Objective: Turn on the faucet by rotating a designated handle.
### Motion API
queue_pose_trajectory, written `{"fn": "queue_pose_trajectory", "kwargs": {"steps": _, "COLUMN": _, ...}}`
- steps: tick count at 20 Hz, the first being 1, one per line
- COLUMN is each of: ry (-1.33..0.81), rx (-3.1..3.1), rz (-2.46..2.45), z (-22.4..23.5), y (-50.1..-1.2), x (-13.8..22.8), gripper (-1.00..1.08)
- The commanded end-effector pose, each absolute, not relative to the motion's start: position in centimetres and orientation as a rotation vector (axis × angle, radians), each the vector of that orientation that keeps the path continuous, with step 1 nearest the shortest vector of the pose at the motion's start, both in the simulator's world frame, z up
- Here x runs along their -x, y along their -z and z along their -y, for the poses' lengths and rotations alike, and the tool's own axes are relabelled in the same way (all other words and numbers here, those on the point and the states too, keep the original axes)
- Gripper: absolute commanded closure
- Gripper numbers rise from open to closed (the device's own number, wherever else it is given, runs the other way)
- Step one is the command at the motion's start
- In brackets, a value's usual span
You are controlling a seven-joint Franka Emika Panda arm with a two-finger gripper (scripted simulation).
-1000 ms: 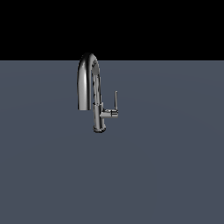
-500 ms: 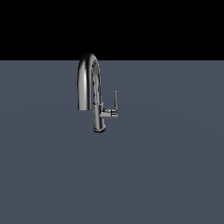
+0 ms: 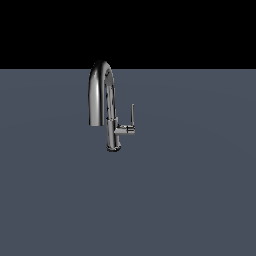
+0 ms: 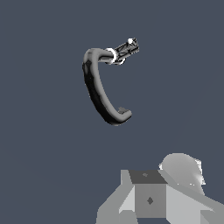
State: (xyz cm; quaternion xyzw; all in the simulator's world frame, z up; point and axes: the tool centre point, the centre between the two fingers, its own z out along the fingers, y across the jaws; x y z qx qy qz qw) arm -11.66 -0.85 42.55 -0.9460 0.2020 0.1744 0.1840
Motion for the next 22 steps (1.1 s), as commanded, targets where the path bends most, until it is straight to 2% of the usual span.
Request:
{"fn": "queue_pose_trajectory", "kwargs": {"steps": 1, "ry": -0.539, "rx": 2.603, "rz": -0.620, "z": 1.0, "y": -41.6, "x": 10.3, "gripper": 1.08}}
{"fn": "queue_pose_trajectory", "kwargs": {"steps": 22, "ry": -0.907, "rx": 1.933, "rz": -0.993, "z": 3.0, "y": -30.5, "x": 0.3, "gripper": 1.08}}
